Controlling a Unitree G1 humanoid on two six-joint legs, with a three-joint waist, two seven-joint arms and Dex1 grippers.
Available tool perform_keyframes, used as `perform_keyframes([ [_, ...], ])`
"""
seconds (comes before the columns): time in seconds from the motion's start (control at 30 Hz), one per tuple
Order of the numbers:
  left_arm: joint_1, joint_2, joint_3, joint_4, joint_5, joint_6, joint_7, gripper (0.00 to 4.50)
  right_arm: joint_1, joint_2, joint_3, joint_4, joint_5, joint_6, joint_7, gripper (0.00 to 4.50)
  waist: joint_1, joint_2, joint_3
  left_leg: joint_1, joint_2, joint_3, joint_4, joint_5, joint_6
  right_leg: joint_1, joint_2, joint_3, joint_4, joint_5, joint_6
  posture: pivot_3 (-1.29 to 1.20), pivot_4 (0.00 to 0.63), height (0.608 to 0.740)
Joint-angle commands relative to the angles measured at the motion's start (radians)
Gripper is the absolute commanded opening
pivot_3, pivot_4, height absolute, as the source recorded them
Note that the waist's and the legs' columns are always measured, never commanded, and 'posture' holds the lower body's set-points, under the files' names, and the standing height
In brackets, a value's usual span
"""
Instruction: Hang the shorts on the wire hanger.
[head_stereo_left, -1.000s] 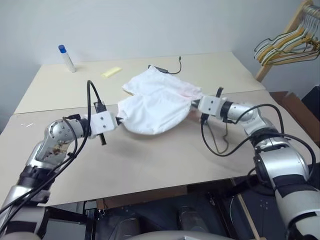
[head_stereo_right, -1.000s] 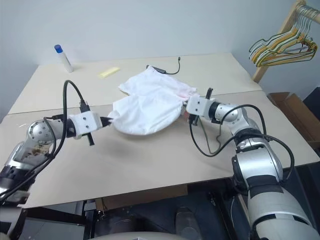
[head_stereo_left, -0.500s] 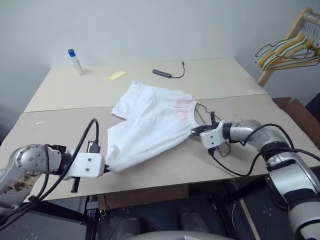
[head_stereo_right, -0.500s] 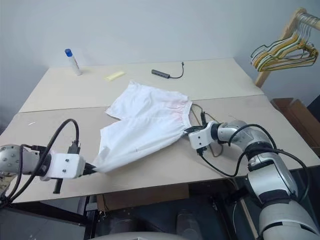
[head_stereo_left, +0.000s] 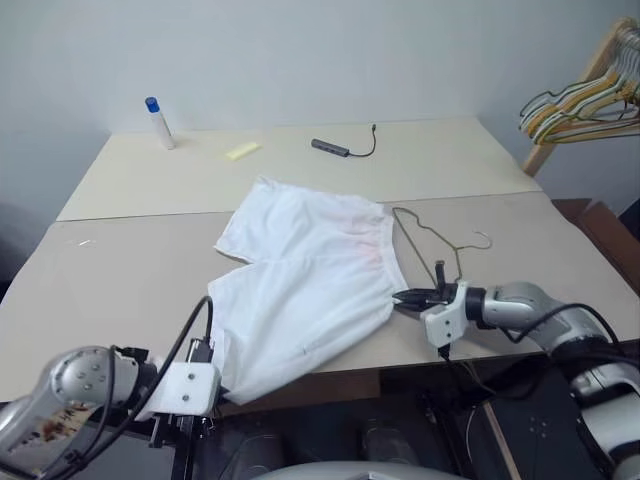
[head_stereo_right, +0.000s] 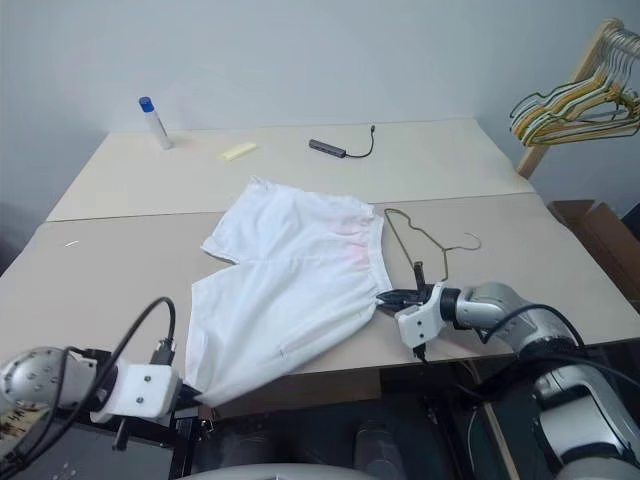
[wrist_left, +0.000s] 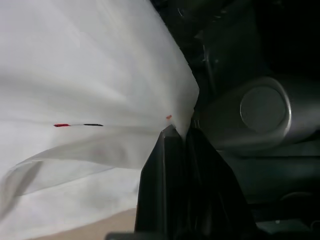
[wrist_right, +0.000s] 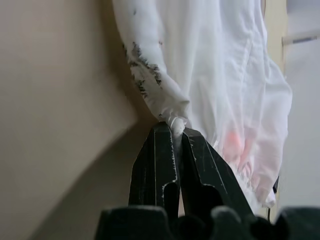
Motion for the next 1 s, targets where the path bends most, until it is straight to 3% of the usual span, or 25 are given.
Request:
perform_keyframes([
  [0.03,-0.053,-0.095,-0.155,0.123,0.126,-0.085,0.060,0.02,0.046,-0.021,-0.039,-0.140,0.075,0.060,0.041,0.00,0.003,0.000,-0.001,0.001,0.000,0.000,0.000,0.000,0.000,0.001,0.000,0.000,0.000,0.000,0.000,0.04,0.000,0.740],
  [0.07,-0.067,-0.110,-0.171,0.134,0.130,-0.089,0.057,0.02,0.064,-0.026,-0.043,-0.167,0.091,0.082,0.054,0.00,0.004,-0.002,-0.002,0.002,0.000,0.000,0.000,0.000,0.000,0.002,0.000,0.000,0.000,0.000,0.000,0.04,0.000,0.740],
  [0.17,-0.111,-0.135,-0.179,0.168,0.085,-0.118,0.036,0.00,0.120,-0.054,-0.053,-0.267,0.198,0.176,0.140,0.88,0.008,-0.004,-0.003,0.002,0.001,0.001,0.000,0.000,0.000,0.001,0.000,0.000,0.000,0.000,0.000,0.04,0.000,0.740],
  [0.37,-0.144,-0.134,-0.079,0.172,-0.144,-0.129,-0.051,1.62,0.260,-0.158,-0.144,-0.479,0.427,0.407,0.273,2.91,0.029,-0.004,-0.003,0.001,0.002,0.001,0.000,-0.002,0.003,0.001,0.000,0.000,0.000,0.000,0.000,0.07,0.000,0.740],
  [0.43,-0.151,-0.137,-0.050,0.176,-0.192,-0.134,-0.068,1.67,0.290,-0.178,-0.185,-0.502,0.476,0.461,0.295,3.57,0.033,-0.004,-0.003,0.001,0.002,0.001,0.001,-0.002,0.003,0.001,0.000,0.000,-0.001,0.000,0.000,0.08,0.000,0.740],
  [0.63,-0.215,-0.169,-0.013,0.190,-0.353,-0.069,-0.132,1.67,0.315,-0.199,-0.295,-0.528,0.576,0.600,0.358,3.57,0.044,-0.004,-0.003,0.001,0.002,0.002,0.001,-0.002,0.003,0.000,0.000,0.000,-0.001,-0.001,0.000,0.09,0.000,0.740],
  [0.97,-0.365,-0.273,0.002,0.364,-0.379,-0.079,-0.136,1.67,0.301,-0.166,-0.413,-0.488,0.610,0.741,0.380,3.57,0.054,-0.004,-0.003,-0.002,0.001,0.001,0.003,-0.002,0.003,0.000,0.001,-0.001,-0.002,0.000,0.001,0.08,0.000,0.740],
  [1.0,-0.347,-0.150,0.224,0.286,-0.553,0.063,-0.204,1.67,0.297,-0.158,-0.417,-0.490,0.598,0.769,0.365,3.57,0.053,-0.005,-0.002,-0.002,0.001,0.001,0.003,-0.002,0.003,0.000,0.001,-0.001,-0.002,0.000,0.001,0.08,0.000,0.740],
])
